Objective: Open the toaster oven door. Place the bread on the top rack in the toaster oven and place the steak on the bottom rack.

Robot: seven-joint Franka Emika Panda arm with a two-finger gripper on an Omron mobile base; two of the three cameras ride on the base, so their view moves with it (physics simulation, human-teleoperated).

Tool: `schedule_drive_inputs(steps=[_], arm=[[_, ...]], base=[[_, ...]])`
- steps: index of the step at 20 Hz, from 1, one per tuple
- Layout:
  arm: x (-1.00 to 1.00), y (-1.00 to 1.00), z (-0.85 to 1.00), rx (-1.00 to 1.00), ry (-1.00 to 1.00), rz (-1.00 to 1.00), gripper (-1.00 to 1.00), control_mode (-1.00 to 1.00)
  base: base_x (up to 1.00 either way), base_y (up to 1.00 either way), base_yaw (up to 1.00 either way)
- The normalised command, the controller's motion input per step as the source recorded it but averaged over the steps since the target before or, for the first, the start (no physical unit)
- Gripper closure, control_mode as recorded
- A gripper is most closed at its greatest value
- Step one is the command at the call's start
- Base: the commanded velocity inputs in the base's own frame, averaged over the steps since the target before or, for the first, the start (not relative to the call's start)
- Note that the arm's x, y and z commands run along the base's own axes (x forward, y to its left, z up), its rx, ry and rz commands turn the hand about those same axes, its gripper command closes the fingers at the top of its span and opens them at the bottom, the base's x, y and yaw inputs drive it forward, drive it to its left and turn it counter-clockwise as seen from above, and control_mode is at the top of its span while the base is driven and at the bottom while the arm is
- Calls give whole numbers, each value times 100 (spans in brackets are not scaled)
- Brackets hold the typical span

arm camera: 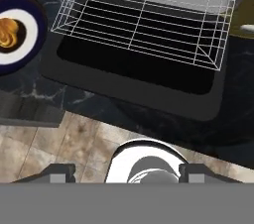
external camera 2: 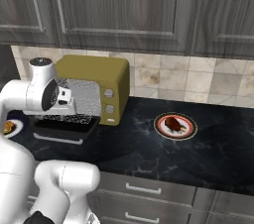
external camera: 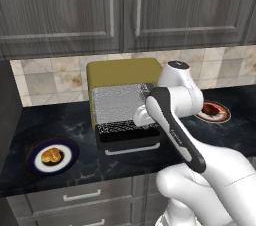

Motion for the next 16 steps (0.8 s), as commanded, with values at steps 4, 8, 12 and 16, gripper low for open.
schedule_drive_inputs(steps=[4,8,12,16], arm=[[-28,-36,20,0,8,-15,-100,-100],[-28,-46,15,-3,2,-13,-100,-100],[-18,-51,12,-4,6,-12,-100,-100],[-15,-56,7,-2,6,-11,-100,-100]], base=[[0,0,0],[0,0,0],[0,0,0],[0,0,0]])
